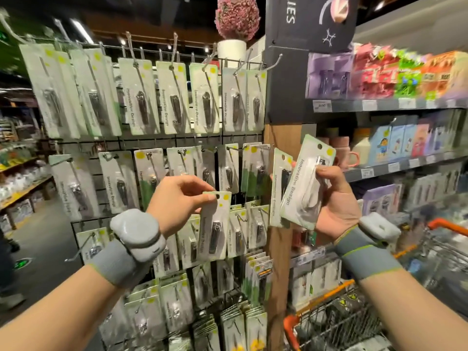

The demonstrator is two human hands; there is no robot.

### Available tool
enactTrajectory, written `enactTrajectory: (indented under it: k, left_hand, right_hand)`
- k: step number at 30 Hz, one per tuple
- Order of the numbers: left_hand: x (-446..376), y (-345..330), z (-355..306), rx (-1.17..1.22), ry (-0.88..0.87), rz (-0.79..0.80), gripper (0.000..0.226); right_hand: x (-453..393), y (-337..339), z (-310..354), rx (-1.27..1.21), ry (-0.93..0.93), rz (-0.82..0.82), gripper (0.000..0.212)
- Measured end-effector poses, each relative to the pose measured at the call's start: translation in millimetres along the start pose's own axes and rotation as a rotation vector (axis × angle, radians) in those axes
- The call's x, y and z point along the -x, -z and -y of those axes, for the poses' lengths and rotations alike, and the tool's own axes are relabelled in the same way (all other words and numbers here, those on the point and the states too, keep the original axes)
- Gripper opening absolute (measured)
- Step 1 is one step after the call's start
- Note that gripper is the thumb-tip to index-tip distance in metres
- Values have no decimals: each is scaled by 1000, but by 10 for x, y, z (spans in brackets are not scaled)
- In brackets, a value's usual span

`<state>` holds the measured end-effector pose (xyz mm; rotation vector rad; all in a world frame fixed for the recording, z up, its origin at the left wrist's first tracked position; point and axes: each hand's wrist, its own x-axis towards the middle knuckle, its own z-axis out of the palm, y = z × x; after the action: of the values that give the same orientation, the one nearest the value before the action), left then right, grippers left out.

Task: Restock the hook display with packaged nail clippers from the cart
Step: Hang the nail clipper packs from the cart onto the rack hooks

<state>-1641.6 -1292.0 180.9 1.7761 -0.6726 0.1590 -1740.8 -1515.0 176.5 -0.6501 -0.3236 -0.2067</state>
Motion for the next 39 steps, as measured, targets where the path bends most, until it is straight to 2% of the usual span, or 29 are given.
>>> enactTrajectory:
  k: [4,7,10,14,18,21,25,33,36,39]
  left_hand:
    - [-78,-304,19,-132,-59,34,16]
    - [-134,-557,1,-233,-78,65,16]
    - [-183,-784,-36,-350,-94,86,8]
    - [-265,-1046,-24,-436,-74,80,5]
    - [-304,-1123,9,-552,-49,84,5]
    - [-319,-1172,42,-607,-19,94,5]
    - [-346,-1243,88,-645,-34,103,5]
    - [-383,-1277,95,-747,-110,168,9]
    - [-412,-1292,122,-761,-103,162,10]
    - [-446,-1330,165,-827,-113,149,12]
  right_hand:
    - [-47,193,151,12,6,-8,29]
    - [-133,388,269,-8,-59,30,51]
    - [-203,522,361,-12,-95,18,61]
    - [-248,670,474,-32,-119,60,40]
    - [-367,791,499,-34,-163,21,67]
    - [-433,873,474,-58,-157,11,61]
    - [-505,948,430,-65,-171,32,74]
    - [-584,1042,421,-54,-159,53,56]
    - [-619,1061,419,-47,-154,41,57]
    - [-635,1056,411,-36,-160,60,48]
